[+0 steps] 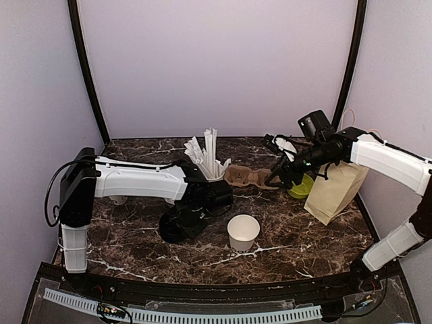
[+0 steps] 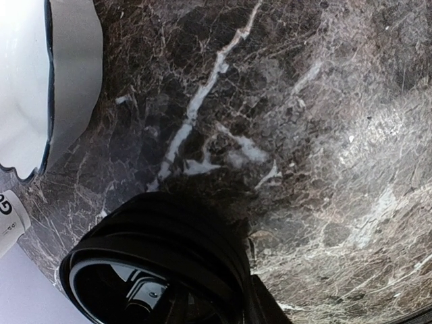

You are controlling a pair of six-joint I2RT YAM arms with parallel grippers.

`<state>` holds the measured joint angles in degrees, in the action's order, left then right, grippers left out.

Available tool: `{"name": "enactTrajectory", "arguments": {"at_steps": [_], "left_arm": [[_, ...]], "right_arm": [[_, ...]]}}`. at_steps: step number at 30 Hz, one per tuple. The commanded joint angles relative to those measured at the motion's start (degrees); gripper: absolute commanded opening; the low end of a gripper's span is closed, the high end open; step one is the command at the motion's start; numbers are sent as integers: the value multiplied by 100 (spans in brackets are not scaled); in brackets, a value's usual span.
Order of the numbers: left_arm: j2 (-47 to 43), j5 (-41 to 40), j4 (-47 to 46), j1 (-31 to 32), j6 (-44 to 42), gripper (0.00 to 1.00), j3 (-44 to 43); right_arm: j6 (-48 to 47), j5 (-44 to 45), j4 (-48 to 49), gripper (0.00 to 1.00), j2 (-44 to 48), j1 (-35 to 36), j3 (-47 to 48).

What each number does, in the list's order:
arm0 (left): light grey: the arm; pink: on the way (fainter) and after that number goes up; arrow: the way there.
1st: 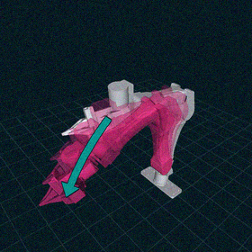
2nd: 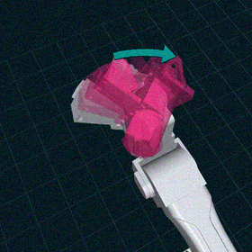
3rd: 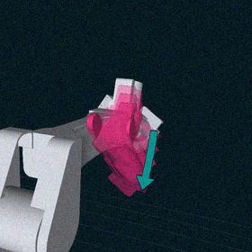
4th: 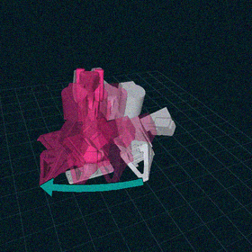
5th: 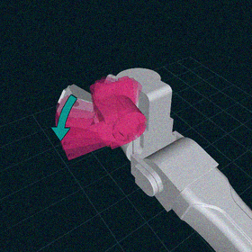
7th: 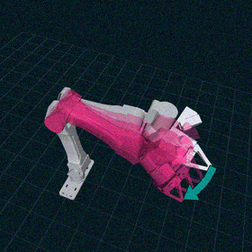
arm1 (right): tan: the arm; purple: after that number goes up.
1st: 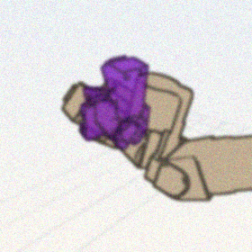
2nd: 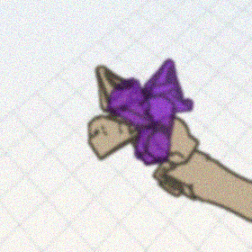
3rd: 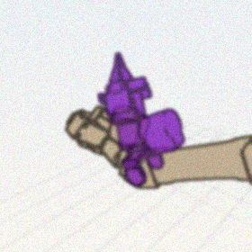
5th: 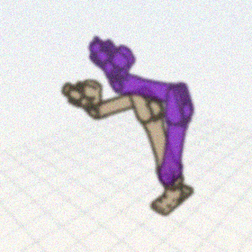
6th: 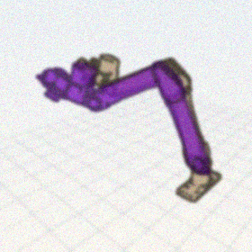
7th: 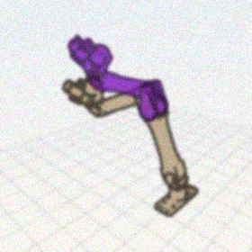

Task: Pack the takeout coffee

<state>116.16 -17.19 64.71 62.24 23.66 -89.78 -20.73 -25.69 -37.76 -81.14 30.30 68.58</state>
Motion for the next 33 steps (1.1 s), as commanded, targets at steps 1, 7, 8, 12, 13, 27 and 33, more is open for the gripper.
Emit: {"name": "enactTrajectory", "arguments": {"at_steps": [1, 7, 8, 12, 13, 27, 33], "left_arm": [[-3, -134, 138, -36, 7, 29, 15], [-19, -62, 243, -32, -26, 19, -108], [-21, -55, 248, -34, -27, 18, -127], [-63, -32, 293, -27, -16, 15, -158], [-88, -8, 307, -27, -13, 14, -165], [-708, 398, 417, -27, 24, 11, -255], [-1132, 647, 300, -36, -105, 12, -178]], "right_arm": [[-36, -35, 71, 66, -76, -16, 11], [-51, -63, 67, 66, -144, -16, 41], [-50, -67, 65, 66, -151, -16, 42], [-45, -76, 42, 66, -173, -16, 68], [-46, -87, 41, 66, -169, -16, 68], [-32, -163, -27, 66, -191, -9, 132], [-19, -208, -72, 66, -219, 6, 172]]}}
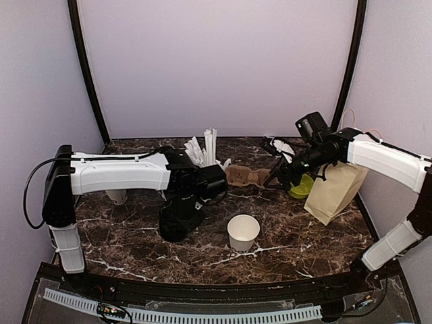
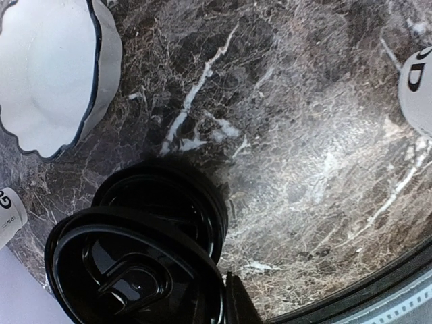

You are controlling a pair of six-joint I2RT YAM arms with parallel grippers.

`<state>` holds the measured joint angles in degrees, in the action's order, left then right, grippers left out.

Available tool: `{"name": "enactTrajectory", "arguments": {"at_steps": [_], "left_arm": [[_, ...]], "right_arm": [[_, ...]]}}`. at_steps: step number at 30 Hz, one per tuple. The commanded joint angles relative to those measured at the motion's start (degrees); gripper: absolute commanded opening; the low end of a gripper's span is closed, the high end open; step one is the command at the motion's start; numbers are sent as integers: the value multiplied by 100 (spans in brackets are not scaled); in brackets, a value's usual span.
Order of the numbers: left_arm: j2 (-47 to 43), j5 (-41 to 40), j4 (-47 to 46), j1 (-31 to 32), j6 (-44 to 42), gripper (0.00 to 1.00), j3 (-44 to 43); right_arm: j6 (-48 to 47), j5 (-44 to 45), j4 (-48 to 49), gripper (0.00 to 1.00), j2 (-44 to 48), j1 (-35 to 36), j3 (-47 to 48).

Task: Pack the takeout coffee

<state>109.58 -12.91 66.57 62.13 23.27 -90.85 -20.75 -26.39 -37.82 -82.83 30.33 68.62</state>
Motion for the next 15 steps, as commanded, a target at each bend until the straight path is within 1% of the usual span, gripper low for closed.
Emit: {"name": "enactTrajectory", "arguments": {"at_steps": [1, 4, 6, 8, 9, 12, 13, 14, 15], "left_arm": [[-543, 210, 136, -25, -62, 12, -112], [-877, 154, 122, -25, -33, 11, -265], [-1232, 307, -77, -23, -164, 11, -417], [-1672, 746, -686, -24, -385, 12, -483], [-1806, 968, -845, -21, -446, 12, -545], [-2415, 1226, -1758, -23, -755, 13, -619], [-2530, 1261, -1997, -23, -846, 13, -610], [-2747, 1356, -2464, -24, -883, 15, -588], [-2836, 1433, -2732, -25, -940, 15, -525]], "right_arm": [[-24, -146, -84, 66, -45, 0, 181], [-40, -170, -130, 65, 6, 8, 223], [-43, -236, -170, 65, 61, 8, 303], [-39, -414, -266, 65, 73, 8, 524], [-31, -502, -324, 65, 68, 8, 654], [18, -904, -371, 64, 105, 8, 1068], [75, -1141, -229, 64, 262, 8, 1128], [106, -1385, -152, 65, 295, 13, 1264], [161, -1606, -246, 66, 201, 21, 1520]]}}
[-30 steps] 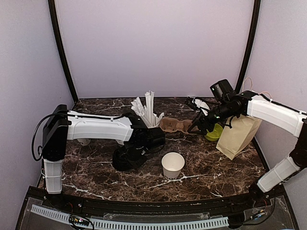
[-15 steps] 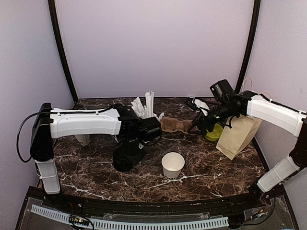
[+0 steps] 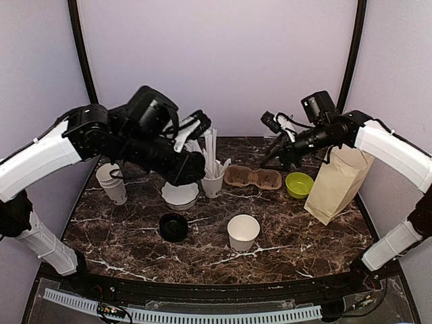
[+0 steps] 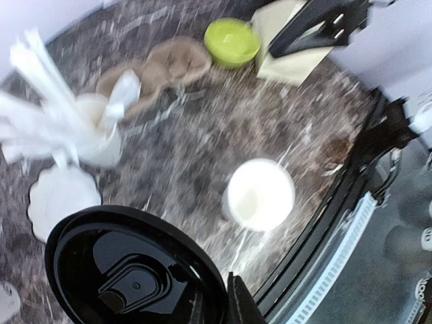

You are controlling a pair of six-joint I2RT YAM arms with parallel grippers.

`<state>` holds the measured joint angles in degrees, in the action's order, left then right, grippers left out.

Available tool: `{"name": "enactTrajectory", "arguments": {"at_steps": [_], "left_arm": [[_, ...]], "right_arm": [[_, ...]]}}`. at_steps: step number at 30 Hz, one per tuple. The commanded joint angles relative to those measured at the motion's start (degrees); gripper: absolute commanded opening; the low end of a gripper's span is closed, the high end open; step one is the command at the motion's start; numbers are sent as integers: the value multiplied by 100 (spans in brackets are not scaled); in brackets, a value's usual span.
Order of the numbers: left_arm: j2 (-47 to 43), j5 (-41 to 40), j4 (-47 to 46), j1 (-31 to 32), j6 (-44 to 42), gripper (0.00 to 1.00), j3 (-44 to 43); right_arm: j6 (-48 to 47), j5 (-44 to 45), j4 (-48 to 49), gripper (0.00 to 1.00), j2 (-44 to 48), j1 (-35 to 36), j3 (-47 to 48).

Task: Pack the takeout coffee

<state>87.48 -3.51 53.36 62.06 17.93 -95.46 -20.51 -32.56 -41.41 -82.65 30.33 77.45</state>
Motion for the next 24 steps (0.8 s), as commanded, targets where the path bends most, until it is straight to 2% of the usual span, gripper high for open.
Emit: {"name": "enactTrajectory", "arguments": {"at_steps": [1, 6, 7, 11, 13, 16, 24], "left_arm": [[-796, 663, -1987, -19, -441, 17, 31], [-1364, 1305, -4136, -18, -732, 20, 738], [-1404, 1385, -4645, -19, -735, 21, 943], [-1468, 1330, -5528, -14, -781, 19, 1264], [-1395, 1157, -5623, -18, -786, 16, 1306], [-1263, 933, -5319, -19, -829, 16, 1278], [-1107, -49, -3612, -18, -1274, 30, 1491]], "right_arm": [[219, -1118, 10, 67, 43, 42, 921], [1013, -1841, 492, 74, -319, 236, 1622], [1290, -2050, 652, 79, -386, 271, 1739], [2357, -2586, 1440, 85, -600, 457, 1954], [2508, -2523, 1532, 92, -669, 512, 1968], [2398, -1733, 1405, 93, -582, 446, 1781], [1716, -928, 1098, 91, 40, -487, 804]]}}
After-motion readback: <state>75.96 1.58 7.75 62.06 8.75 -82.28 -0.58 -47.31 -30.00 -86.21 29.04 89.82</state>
